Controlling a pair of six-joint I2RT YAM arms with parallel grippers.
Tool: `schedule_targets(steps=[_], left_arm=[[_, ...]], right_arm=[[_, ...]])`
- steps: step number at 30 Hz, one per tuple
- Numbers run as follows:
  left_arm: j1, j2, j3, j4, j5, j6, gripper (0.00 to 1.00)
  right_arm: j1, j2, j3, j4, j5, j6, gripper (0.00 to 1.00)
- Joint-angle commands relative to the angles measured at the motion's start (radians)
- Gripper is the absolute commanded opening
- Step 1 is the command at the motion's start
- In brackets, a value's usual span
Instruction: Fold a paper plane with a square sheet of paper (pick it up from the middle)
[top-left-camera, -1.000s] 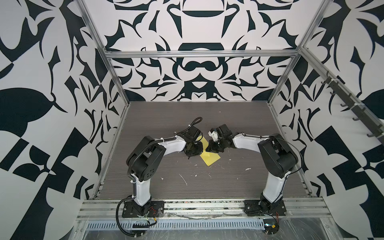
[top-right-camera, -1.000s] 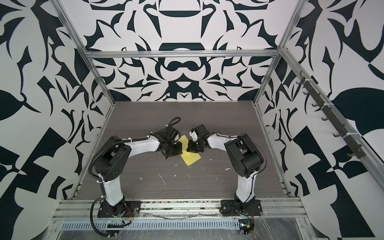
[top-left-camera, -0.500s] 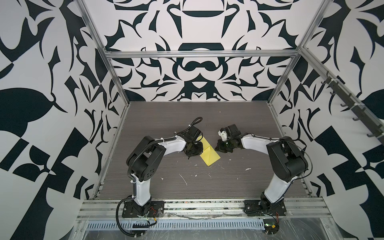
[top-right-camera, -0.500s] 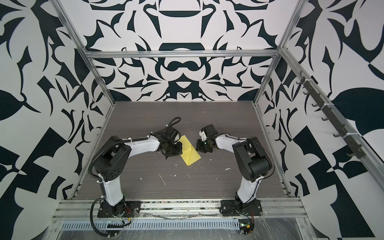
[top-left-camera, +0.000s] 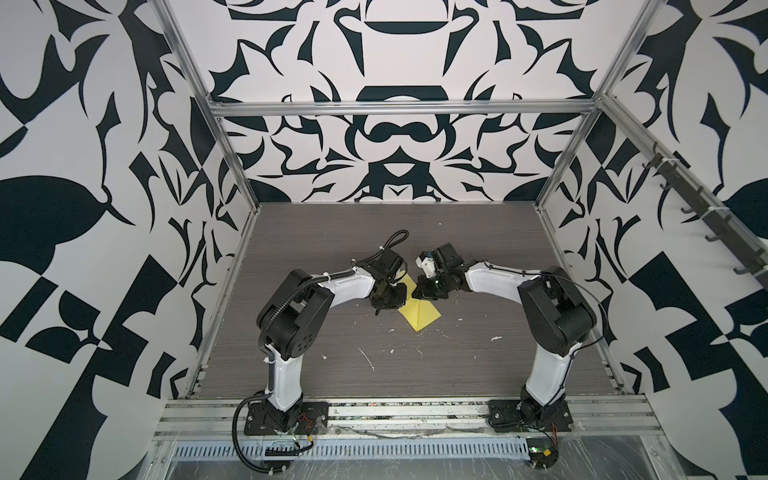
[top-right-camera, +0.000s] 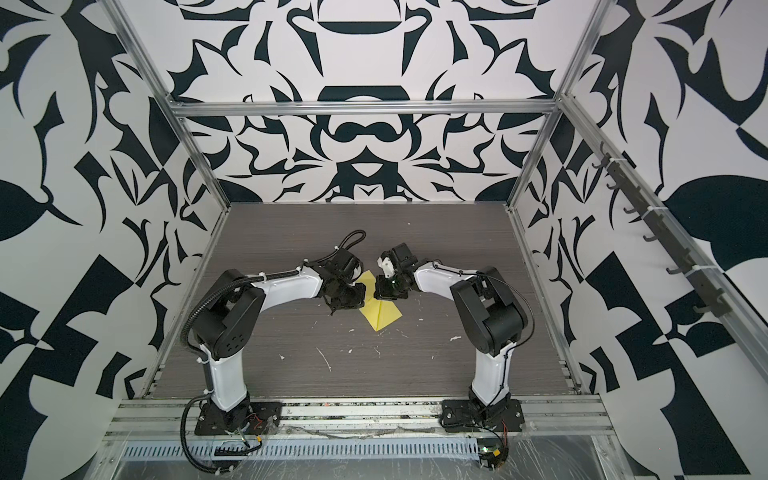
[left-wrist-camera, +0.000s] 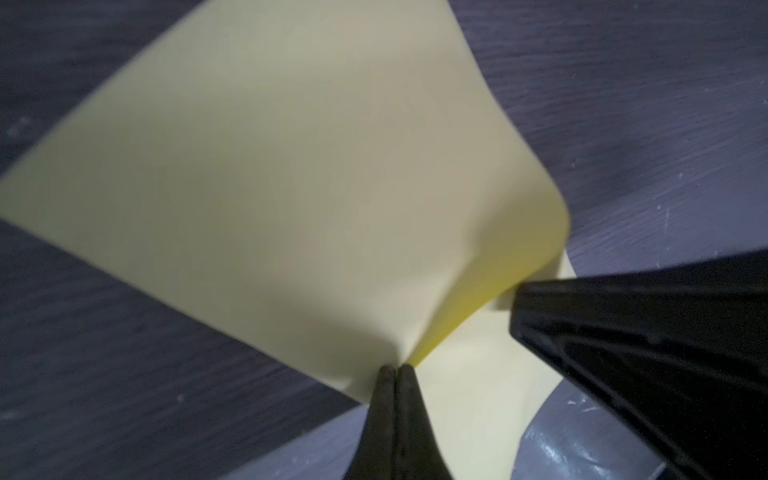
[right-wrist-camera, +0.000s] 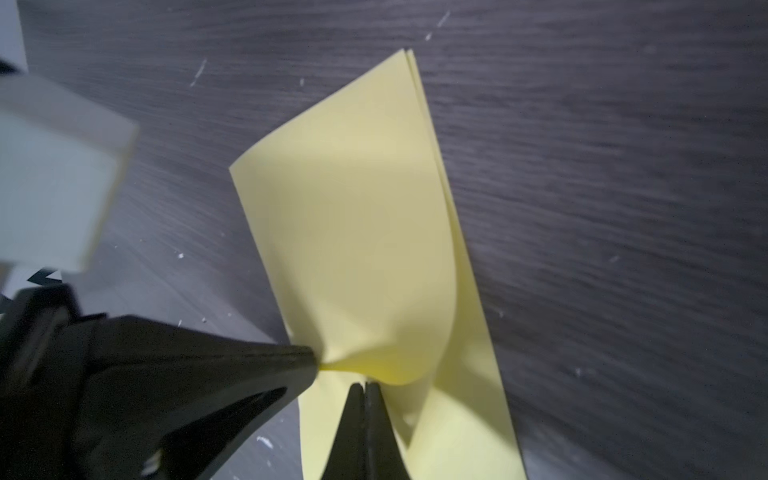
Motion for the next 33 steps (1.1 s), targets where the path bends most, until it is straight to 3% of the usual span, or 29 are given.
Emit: schedule_targets(steps=[1,12,18,24,33], left_arm=[[0.022,0.064,-0.017,-0.1,-0.094,0.053,0.0],[0.022,0.033,-0.018,-0.086,-0.069,0.042,0.0],[0.023,-0.015,0.055,-0.082,-0.042,0.017,0.0],[0.023,-0.122,0.061,-0.056,-0.101,-0.084,0.22],[0.012,-0.276,-0.118,0.068,-0.135,-0.248,0.35]], right_arm=[[-0.013,0.006,0.041,-0.014,0.014,-0.003,0.0],[-0.073,-0.068,-0.002,-0.088,0.126,-0.034,0.0],[-0.073,-0.157,-0.044,-0.059,0.07,-0.019,0.0],[-0.072,-0.211,-0.121,-0.055,0.034,-0.01,0.0],[-0.047,-0.209,-0.207,-0.053,-0.003,0.042,0.0]])
